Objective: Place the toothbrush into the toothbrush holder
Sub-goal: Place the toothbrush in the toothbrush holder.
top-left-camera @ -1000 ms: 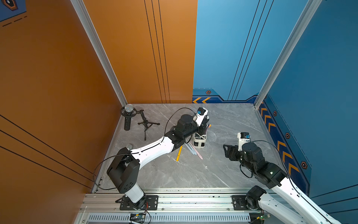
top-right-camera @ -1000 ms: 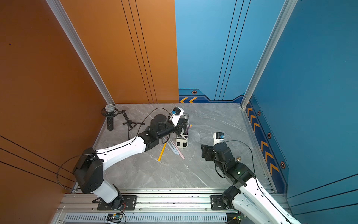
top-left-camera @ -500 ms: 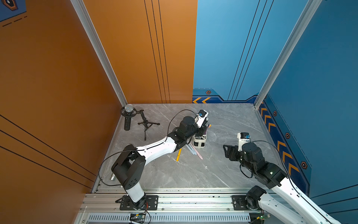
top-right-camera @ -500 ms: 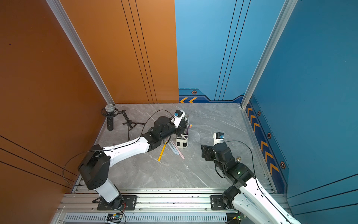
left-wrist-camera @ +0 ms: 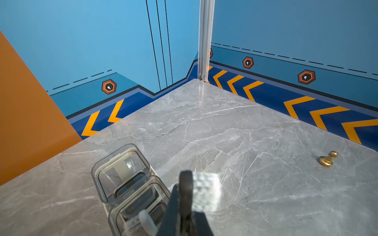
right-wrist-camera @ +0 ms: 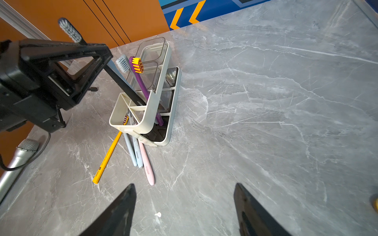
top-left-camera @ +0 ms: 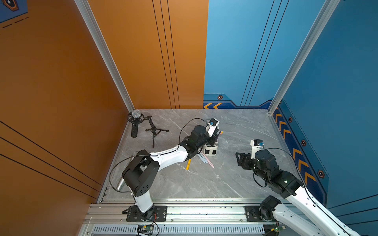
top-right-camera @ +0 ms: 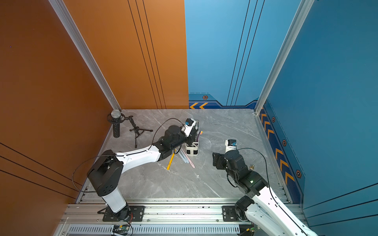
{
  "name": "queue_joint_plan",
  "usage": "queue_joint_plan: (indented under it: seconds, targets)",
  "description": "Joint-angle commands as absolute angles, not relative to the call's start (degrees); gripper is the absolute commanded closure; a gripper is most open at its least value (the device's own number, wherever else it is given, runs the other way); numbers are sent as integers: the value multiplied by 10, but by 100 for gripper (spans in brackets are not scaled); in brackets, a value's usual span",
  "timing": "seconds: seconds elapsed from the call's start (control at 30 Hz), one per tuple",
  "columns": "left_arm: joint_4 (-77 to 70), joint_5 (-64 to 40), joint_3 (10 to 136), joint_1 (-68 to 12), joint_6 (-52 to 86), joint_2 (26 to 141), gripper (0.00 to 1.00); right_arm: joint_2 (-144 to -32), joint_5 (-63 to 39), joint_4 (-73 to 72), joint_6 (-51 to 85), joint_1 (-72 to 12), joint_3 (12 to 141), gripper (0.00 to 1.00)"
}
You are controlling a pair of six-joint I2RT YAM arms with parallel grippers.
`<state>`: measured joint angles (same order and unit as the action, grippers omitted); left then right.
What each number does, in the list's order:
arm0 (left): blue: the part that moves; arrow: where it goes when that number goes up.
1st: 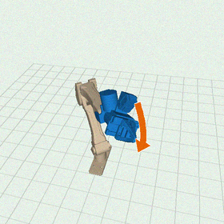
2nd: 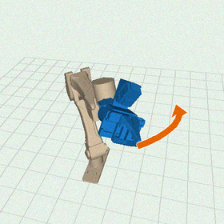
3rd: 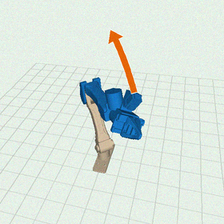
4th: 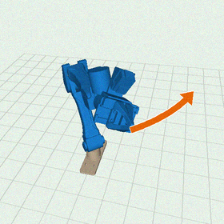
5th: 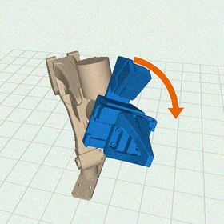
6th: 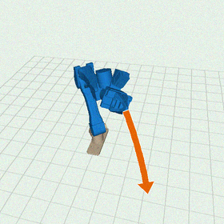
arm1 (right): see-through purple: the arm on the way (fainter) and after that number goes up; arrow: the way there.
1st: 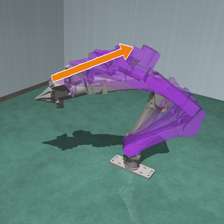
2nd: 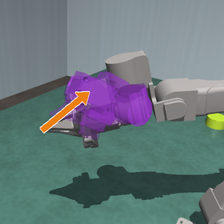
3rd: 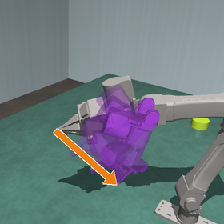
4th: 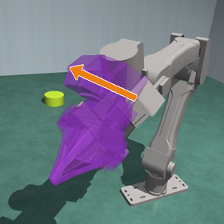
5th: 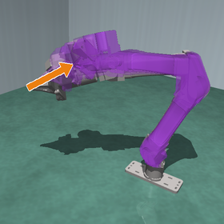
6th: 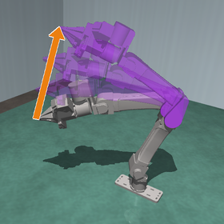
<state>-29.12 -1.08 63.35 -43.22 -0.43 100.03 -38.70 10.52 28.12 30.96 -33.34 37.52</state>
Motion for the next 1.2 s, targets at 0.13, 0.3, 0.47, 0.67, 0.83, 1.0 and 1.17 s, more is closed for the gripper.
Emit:
queue_joint_plan:
  seconds: [0.13,0.3,0.47,0.67,0.83,1.0,1.17]
  targets:
    - [-325,7,610,-427,11,1012,100,-387,106,291,311,-329,364,24]
    - [-336,6,600,-429,17,1018,100,-387,106,290,312,-328,364,24]
    - [-343,5,594,-427,29,1024,100,-386,105,290,312,-326,364,24]
    - [-356,5,573,-427,35,1033,100,-380,104,290,315,-323,362,23]
    - [-363,5,570,-427,38,1040,100,-381,103,290,315,-322,362,23]
    - [-368,1,563,-427,40,1041,100,-383,103,290,314,-320,360,23]
    - [-379,-2,554,-428,41,1032,85,-386,101,290,314,-318,362,23]
